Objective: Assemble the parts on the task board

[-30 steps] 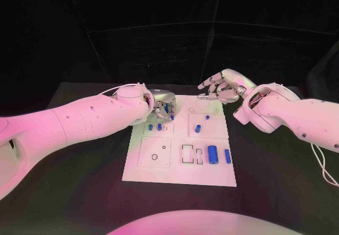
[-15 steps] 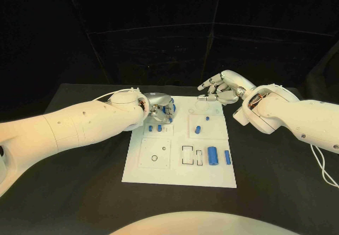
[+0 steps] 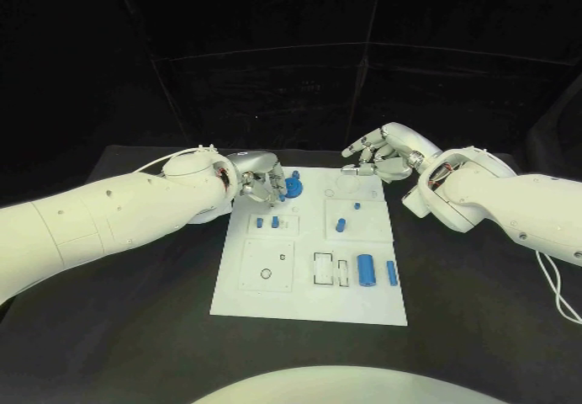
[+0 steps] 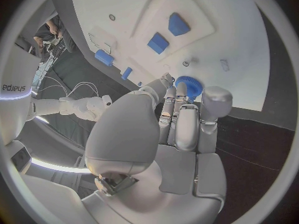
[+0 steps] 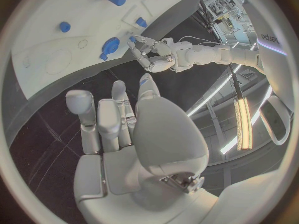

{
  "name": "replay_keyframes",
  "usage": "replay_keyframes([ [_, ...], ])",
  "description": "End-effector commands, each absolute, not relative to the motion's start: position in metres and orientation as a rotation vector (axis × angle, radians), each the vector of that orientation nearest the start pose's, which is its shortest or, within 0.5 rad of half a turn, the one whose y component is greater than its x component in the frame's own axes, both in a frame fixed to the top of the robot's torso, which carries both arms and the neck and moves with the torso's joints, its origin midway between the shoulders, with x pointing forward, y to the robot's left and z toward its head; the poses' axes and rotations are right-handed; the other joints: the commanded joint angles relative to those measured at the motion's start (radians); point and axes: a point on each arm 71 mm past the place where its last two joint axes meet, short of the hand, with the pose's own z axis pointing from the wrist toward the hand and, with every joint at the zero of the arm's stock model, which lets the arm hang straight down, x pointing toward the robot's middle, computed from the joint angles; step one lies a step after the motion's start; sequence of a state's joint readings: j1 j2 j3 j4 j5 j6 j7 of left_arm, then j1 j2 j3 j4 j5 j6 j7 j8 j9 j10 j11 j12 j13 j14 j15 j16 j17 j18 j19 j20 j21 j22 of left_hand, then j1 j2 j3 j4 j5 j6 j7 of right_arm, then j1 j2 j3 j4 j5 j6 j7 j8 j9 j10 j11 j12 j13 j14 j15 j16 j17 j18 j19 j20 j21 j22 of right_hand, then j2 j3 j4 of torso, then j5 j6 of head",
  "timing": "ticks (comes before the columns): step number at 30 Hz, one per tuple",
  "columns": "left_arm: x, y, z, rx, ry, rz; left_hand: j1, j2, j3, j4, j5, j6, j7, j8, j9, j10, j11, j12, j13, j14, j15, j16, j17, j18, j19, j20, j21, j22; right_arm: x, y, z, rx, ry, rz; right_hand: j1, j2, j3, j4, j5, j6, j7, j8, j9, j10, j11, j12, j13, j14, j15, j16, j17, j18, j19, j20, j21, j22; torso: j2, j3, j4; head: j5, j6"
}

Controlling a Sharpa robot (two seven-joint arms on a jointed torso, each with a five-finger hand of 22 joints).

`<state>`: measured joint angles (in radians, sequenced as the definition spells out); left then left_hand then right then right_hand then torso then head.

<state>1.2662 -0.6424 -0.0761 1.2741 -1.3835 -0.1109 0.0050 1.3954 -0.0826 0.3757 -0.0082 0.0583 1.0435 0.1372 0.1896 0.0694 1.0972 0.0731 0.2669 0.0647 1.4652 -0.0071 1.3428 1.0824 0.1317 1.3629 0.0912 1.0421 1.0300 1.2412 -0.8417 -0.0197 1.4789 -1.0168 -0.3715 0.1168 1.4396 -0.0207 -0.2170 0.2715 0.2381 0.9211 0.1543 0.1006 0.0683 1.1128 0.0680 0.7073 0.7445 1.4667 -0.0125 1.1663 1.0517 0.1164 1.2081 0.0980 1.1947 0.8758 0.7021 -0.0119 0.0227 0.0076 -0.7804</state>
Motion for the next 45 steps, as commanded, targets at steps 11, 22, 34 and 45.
replay_keyframes([
  [11, 0.531, 0.182, -0.191, 0.220, 1.885, -0.646, -0.013, -0.004, 0.007, 0.000, -0.004, 0.009, -0.002, -0.006, 0.000, 0.011, 0.001, -0.007, 0.002, 0.013, -0.003, 0.004, -0.003, -0.009, 0.010, 0.000, 0.007, 0.003, 0.503, -0.211, -0.152, 0.163, 1.572, 0.976, 0.002, 0.009, -0.006, -0.003, 0.002, -0.008, 0.001, 0.006, 0.001, -0.008, -0.001, -0.004, -0.001, -0.006, 0.001, -0.005, 0.001, 0.017, -0.007, -0.001, -0.006, -0.002, 0.002, 0.0000, -0.0034, 0.008, 0.001],
  [22, 0.533, 0.178, -0.195, 0.225, 1.906, -0.639, -0.014, -0.004, 0.008, 0.000, -0.004, 0.009, -0.003, -0.006, 0.000, 0.012, 0.000, -0.008, 0.002, 0.013, -0.003, 0.003, -0.005, -0.009, 0.009, 0.000, 0.005, 0.001, 0.503, -0.210, -0.152, 0.162, 1.573, 0.977, 0.002, 0.009, -0.006, -0.003, 0.002, -0.008, 0.001, 0.006, 0.001, -0.008, -0.001, -0.004, -0.001, -0.006, 0.001, -0.005, 0.001, 0.017, -0.007, -0.001, -0.006, -0.002, 0.002, 0.0004, -0.0027, 0.008, -0.001],
  [34, 0.534, 0.173, -0.198, 0.232, 1.920, -0.640, -0.014, -0.005, 0.009, 0.000, -0.004, 0.011, -0.003, -0.006, 0.000, 0.013, 0.000, -0.008, 0.002, 0.012, -0.003, 0.003, -0.007, -0.008, 0.008, 0.000, 0.002, -0.001, 0.503, -0.210, -0.152, 0.161, 1.573, 0.979, 0.004, 0.012, -0.008, -0.003, 0.001, -0.008, 0.001, 0.008, 0.001, -0.008, -0.001, -0.003, -0.004, -0.006, 0.001, -0.007, 0.001, 0.017, -0.006, -0.001, -0.008, -0.003, 0.002, -0.0002, -0.0023, 0.005, -0.003],
  [45, 0.534, 0.172, -0.199, 0.235, 1.936, -0.635, -0.014, -0.005, 0.010, 0.000, -0.004, 0.012, -0.004, -0.007, 0.000, 0.015, -0.001, -0.009, 0.002, 0.012, -0.003, 0.002, -0.008, -0.007, 0.007, 0.000, 0.000, -0.003, 0.503, -0.209, -0.152, 0.160, 1.573, 0.979, 0.004, 0.012, -0.008, -0.003, 0.001, -0.008, 0.001, 0.008, 0.001, -0.008, -0.001, -0.003, -0.004, -0.006, 0.001, -0.007, 0.001, 0.017, -0.006, -0.001, -0.008, -0.003, 0.002, -0.0001, -0.0019, 0.005, -0.005],
])
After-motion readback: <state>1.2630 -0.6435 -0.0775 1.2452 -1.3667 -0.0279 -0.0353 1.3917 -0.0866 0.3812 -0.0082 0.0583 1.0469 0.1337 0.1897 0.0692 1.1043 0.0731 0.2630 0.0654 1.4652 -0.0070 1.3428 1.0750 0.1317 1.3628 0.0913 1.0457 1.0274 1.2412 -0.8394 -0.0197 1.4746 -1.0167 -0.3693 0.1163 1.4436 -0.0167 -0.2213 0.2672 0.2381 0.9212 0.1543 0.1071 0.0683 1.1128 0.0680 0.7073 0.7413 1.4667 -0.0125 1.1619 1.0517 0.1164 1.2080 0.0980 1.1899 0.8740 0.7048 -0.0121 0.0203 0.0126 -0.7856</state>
